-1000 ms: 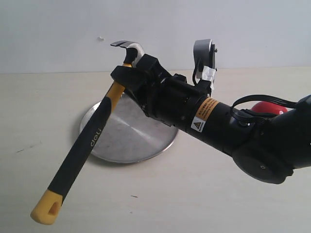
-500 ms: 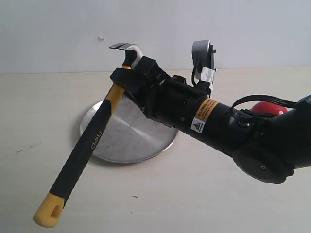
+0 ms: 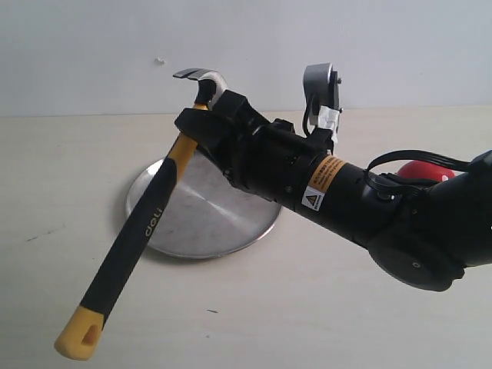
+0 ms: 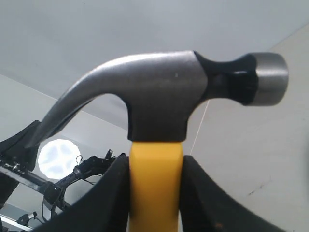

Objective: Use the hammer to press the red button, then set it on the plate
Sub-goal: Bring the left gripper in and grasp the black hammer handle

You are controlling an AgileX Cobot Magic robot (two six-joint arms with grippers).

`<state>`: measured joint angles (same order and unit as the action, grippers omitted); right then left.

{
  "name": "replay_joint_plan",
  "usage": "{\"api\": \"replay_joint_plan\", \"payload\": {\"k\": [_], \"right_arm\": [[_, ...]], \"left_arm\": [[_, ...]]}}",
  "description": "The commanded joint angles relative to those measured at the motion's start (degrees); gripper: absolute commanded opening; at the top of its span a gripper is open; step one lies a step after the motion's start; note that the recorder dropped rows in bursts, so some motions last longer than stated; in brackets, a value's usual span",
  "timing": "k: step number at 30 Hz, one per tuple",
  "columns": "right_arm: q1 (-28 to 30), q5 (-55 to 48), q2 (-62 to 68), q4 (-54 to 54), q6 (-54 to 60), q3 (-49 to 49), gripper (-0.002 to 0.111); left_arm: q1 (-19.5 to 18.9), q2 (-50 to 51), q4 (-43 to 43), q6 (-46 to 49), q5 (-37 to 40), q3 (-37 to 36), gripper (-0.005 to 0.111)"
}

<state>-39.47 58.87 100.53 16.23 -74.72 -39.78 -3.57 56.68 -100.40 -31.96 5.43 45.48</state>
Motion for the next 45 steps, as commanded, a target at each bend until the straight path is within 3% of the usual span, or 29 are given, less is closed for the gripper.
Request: {"api": "replay_joint_plan", "payload": {"k": [1, 5, 8, 10, 13, 15, 20, 28, 32, 45], "right_arm": [[-0.04, 3.80, -0.66, -0.92, 1.85, -0.45, 0.000], [-0.04, 3.80, -0.66, -0.80, 2.61, -0.45, 0.000], [-0.04, 3.80, -0.66, -1.36, 2.61, -0.57, 0.000], [-0.04, 3.70, -0.66, -1.76, 2.61, -0.57, 0.000], [-0.04, 3.34, -0.66, -2.50, 0.74, -0.57, 0.000], [-0.04, 3.34, -0.66, -3.17, -0.56, -0.57, 0.000], [-0.04, 0.67, -0.66, -5.27, -1.92, -0.57, 0.000], [-0.04, -2.19, -0.66, -7.86, -1.82, -0.57, 0.000], [-0.04, -2.29, -0.54, -9.74, -1.82, -0.57, 0.000], [-0.04, -6.10, -0.43, -12.95, -0.30, -0.57, 0.000]], "left_arm": [[1.92, 2.92, 8.52, 7.68, 18.62, 0.19, 0.000], [11.75, 7.02, 41.41, 27.78, 35.77, 6.20, 0.000], [15.79, 13.62, 68.11, 40.22, 55.08, 15.35, 0.000], [16.72, 17.91, 83.66, 46.06, 62.98, 20.37, 0.000], [17.84, 21.51, 102.77, 51.11, 64.53, 22.70, 0.000], [19.20, 22.65, 110.09, 55.47, 61.94, 22.59, 0.000], [21.90, 23.21, 118.31, 60.78, 56.52, 22.36, 0.011], [22.29, 23.41, 121.73, 61.49, 53.49, 22.48, 0.067], [22.56, 24.41, 129.49, 66.28, 55.66, 21.72, 0.069], [30.09, 31.65, 129.55, 70.86, 52.96, 20.23, 0.069]]}}
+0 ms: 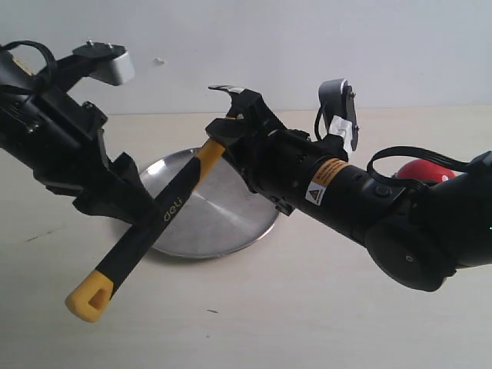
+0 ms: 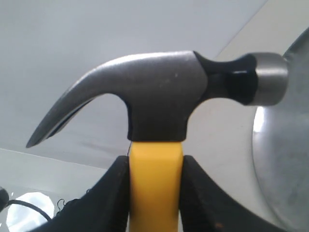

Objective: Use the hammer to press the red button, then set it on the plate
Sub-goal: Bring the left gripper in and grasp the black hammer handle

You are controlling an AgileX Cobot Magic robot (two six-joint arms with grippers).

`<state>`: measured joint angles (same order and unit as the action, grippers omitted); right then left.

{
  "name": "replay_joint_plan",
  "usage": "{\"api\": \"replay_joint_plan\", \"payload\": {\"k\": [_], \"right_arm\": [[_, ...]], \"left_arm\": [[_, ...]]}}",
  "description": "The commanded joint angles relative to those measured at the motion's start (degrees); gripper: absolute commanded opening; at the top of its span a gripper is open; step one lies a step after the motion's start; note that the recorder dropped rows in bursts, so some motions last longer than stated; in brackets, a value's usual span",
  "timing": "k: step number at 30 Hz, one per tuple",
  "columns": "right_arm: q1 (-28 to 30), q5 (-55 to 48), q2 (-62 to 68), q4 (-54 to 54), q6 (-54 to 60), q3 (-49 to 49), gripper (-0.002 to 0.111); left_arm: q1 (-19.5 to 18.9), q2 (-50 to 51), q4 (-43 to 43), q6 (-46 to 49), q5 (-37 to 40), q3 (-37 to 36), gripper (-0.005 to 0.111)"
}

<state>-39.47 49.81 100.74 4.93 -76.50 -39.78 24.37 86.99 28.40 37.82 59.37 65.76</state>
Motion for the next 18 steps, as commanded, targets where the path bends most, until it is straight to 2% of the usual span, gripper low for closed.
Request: {"api": "replay_joint_plan", "payload": {"k": [1, 6, 18], "right_arm": [[-0.04, 2.96, -0.64, -1.65, 1.48, -0.57, 0.000], [-0.04, 2.99, -0.64, -2.55, 1.62, -0.57, 0.000], [-0.04, 4.48, -0.64, -3.13, 1.40, -0.57, 0.000]], "left_arm": [[2.68, 1.84, 0.75, 1.18, -1.11, -0.06, 0.069], [4.34, 3.81, -0.40, 1.21, -2.94, -0.18, 0.069], [4.60, 6.44, -1.11, 2.33, -2.44, -0.18, 0.069]]}}
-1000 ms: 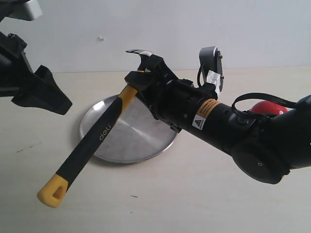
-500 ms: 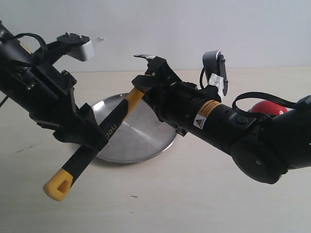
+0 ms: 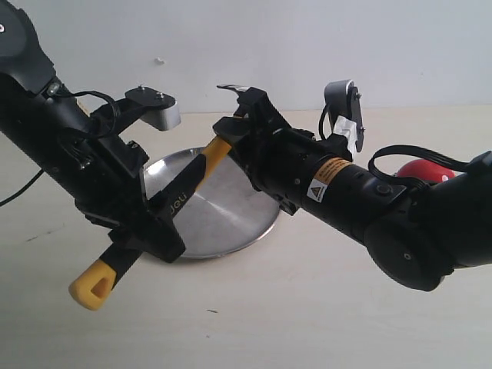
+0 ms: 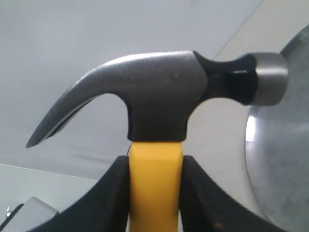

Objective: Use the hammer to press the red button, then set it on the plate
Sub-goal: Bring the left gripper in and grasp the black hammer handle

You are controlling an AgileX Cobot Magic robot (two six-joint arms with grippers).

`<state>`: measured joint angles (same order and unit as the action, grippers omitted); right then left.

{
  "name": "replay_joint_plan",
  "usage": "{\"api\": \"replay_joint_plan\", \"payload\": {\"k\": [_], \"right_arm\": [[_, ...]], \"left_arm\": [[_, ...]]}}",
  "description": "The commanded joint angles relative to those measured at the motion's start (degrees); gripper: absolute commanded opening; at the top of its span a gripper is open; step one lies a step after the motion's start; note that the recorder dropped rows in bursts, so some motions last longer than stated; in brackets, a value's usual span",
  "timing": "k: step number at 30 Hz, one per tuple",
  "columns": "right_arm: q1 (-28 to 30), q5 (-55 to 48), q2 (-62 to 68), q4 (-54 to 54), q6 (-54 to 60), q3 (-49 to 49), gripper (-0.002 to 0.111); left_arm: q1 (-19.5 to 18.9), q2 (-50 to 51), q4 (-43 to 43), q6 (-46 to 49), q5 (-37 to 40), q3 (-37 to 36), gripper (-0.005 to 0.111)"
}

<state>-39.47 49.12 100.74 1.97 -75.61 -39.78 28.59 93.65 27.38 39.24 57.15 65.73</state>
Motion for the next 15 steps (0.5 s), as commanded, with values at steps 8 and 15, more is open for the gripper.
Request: {"api": "replay_joint_plan", "payload": {"k": [8, 15], "right_arm": [[-0.04, 5.72, -0.64, -0.44, 0.51, -0.57, 0.000], [-0.04, 5.72, -0.64, -0.44, 0.51, -0.57, 0.000]], "left_arm": [[0.38, -0.22, 0.03, 0.46, -0.44, -0.14, 0.039], [0.38, -0.35, -1.61, 0.73, -0.59, -0.04, 0.000]]}}
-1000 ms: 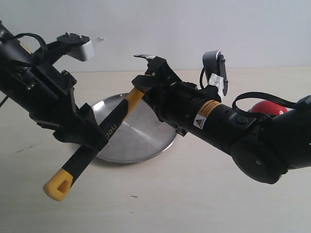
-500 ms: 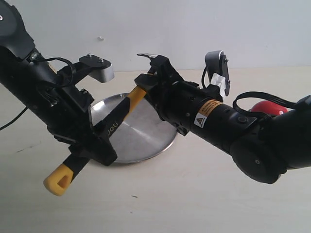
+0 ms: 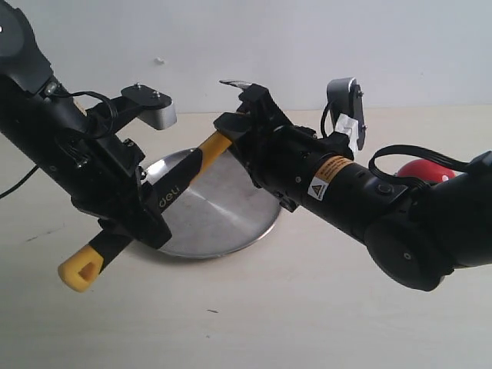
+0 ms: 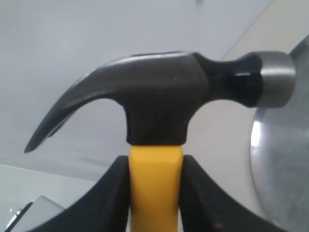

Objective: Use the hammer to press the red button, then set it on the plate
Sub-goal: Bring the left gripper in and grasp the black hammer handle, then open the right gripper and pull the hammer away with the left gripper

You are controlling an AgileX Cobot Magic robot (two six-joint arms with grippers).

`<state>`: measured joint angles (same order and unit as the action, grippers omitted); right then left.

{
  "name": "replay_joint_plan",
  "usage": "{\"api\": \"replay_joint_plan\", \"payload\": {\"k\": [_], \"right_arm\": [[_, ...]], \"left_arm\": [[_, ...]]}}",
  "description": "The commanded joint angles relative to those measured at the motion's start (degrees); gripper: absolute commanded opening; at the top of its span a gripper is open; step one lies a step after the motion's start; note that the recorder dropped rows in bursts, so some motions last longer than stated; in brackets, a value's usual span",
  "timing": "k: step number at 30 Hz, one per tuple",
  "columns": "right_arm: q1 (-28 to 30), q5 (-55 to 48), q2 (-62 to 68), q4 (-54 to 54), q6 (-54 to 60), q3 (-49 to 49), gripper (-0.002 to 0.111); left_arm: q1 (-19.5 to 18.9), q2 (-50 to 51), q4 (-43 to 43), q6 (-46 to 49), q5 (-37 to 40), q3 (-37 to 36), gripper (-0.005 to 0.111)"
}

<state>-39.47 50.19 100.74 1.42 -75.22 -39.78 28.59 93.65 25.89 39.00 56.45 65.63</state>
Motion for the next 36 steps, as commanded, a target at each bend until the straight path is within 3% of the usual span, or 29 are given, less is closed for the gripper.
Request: {"api": "replay_joint_plan", "payload": {"k": [1, 17, 36], "right_arm": [[-0.04, 4.68, -0.64, 0.10, 0.12, -0.57, 0.000], [-0.04, 5.28, -0.64, 0.10, -1.39, -0.57, 0.055], [-0.04, 5.31, -4.75, 8.67, -4.82, 0.84, 0.057]], "left_arm": [[0.38, -0.35, -0.40, 0.65, -0.26, 0.30, 0.000], [0.38, -6.45, -4.22, -5.59, 1.08, 8.35, 0.000], [0.38, -6.97, -4.27, -8.34, -3.64, 8.43, 0.000]]}}
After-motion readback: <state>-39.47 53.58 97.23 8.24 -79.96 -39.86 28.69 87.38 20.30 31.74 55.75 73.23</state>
